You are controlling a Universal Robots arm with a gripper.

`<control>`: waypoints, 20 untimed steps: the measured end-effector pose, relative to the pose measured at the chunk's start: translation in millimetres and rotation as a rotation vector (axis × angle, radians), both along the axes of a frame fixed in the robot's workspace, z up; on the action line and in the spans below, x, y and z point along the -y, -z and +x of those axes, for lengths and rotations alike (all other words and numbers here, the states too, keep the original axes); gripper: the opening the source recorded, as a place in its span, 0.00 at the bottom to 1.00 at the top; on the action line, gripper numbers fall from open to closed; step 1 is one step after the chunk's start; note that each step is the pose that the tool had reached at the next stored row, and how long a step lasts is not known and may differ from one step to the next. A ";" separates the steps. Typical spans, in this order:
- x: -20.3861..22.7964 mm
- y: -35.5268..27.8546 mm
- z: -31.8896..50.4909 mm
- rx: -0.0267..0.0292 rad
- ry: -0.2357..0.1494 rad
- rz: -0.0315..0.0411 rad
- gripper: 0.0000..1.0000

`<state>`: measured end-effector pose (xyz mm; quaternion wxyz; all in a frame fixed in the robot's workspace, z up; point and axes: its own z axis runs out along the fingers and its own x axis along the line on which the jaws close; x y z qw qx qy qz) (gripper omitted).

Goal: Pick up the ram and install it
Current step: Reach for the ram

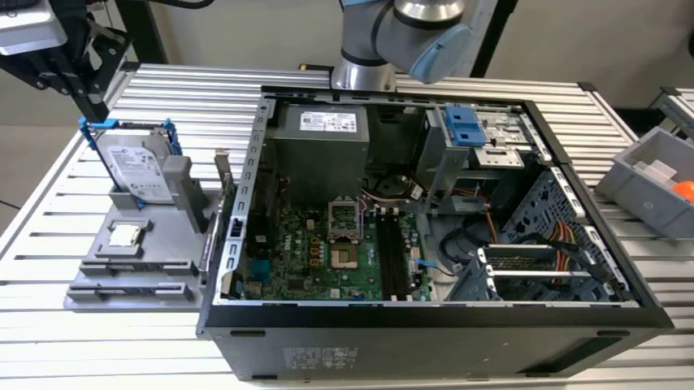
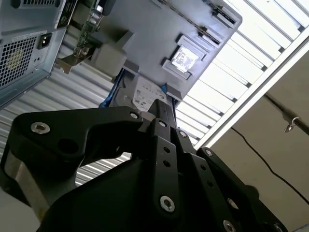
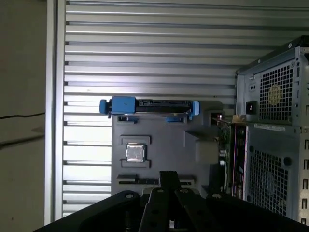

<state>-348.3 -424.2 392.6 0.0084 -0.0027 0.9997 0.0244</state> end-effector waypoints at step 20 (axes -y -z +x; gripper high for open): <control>18.6 0.0 -0.7 -0.0018 0.000 0.0000 0.00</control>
